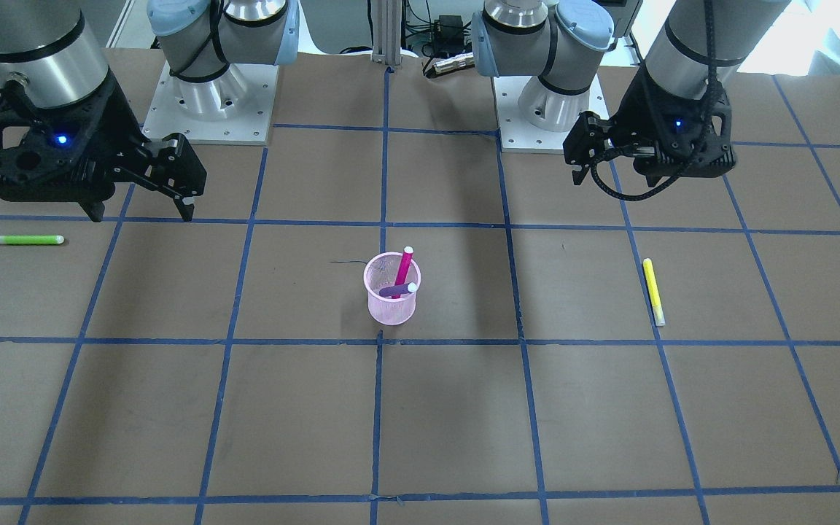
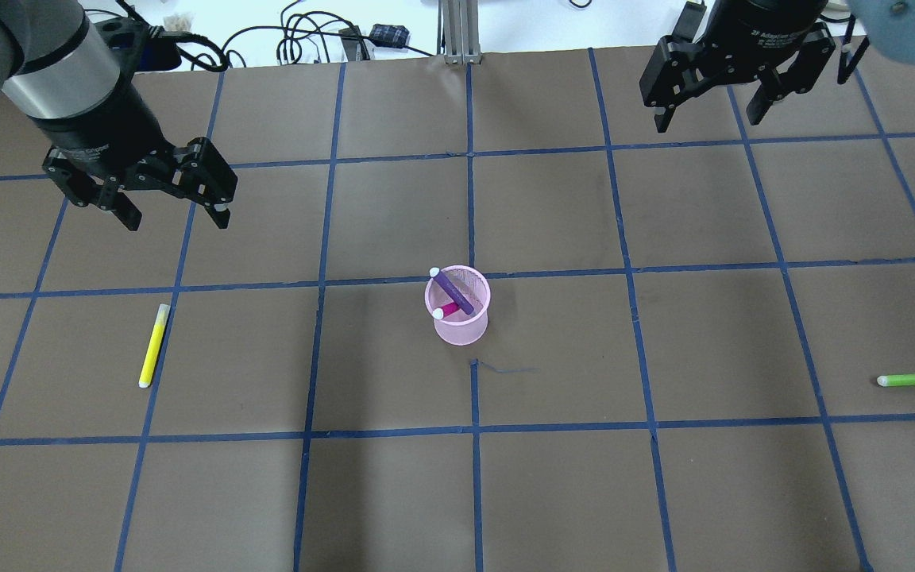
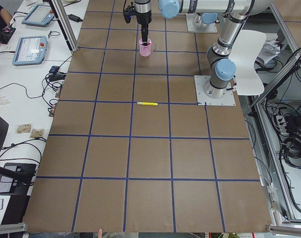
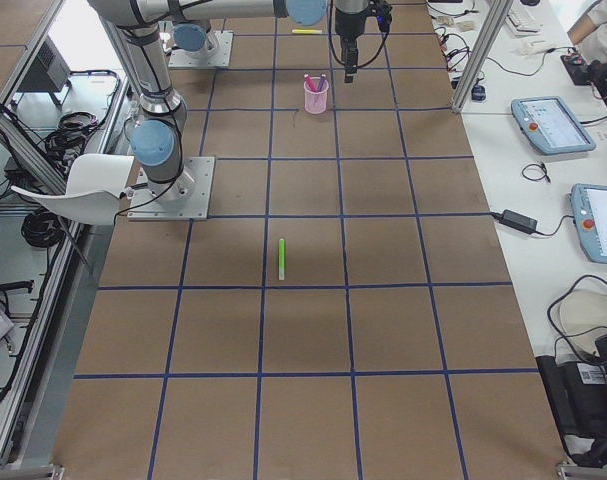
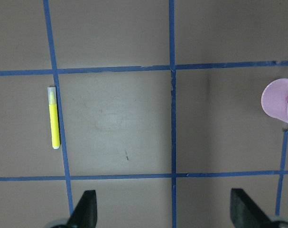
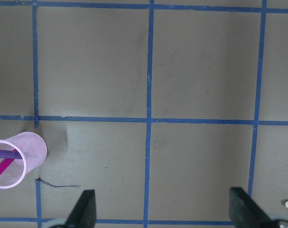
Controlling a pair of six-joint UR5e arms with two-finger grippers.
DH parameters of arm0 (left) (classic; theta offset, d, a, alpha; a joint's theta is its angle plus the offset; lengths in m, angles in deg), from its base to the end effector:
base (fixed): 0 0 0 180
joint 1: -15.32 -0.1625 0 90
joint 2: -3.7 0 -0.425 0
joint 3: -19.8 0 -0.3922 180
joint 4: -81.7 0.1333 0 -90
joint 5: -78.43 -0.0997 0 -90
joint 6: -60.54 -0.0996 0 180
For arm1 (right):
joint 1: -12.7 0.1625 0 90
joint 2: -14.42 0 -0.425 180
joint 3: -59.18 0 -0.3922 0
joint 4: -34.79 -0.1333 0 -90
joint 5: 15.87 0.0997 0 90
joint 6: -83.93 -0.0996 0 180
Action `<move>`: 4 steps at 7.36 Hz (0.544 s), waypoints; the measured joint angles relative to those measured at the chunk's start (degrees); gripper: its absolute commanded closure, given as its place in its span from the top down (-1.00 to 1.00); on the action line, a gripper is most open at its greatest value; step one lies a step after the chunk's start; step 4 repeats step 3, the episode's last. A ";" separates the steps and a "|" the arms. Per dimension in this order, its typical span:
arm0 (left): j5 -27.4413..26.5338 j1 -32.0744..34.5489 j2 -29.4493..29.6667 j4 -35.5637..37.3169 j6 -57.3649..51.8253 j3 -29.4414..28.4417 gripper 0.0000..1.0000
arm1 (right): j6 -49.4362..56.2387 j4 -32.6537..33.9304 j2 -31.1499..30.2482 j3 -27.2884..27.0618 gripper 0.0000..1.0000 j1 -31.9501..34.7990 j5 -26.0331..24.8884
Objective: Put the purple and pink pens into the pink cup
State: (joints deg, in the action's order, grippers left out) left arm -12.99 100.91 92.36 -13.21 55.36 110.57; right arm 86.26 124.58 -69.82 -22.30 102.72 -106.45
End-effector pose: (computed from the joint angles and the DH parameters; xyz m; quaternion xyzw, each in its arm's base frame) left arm -0.0940 -0.4828 0.4845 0.0072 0.9992 0.0388 0.0092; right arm 0.1325 -0.5384 0.5092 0.0204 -0.9995 0.0221 0.0055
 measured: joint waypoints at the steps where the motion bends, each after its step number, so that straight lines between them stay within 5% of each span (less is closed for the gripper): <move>1: -0.02 -0.09 0.00 0.03 -0.01 0.03 1.00 | -0.03 0.00 0.13 0.00 1.00 0.22 0.01; 4: -0.09 -0.15 0.03 0.20 -0.01 0.11 1.00 | -0.04 0.04 0.18 -0.02 1.00 0.30 -0.05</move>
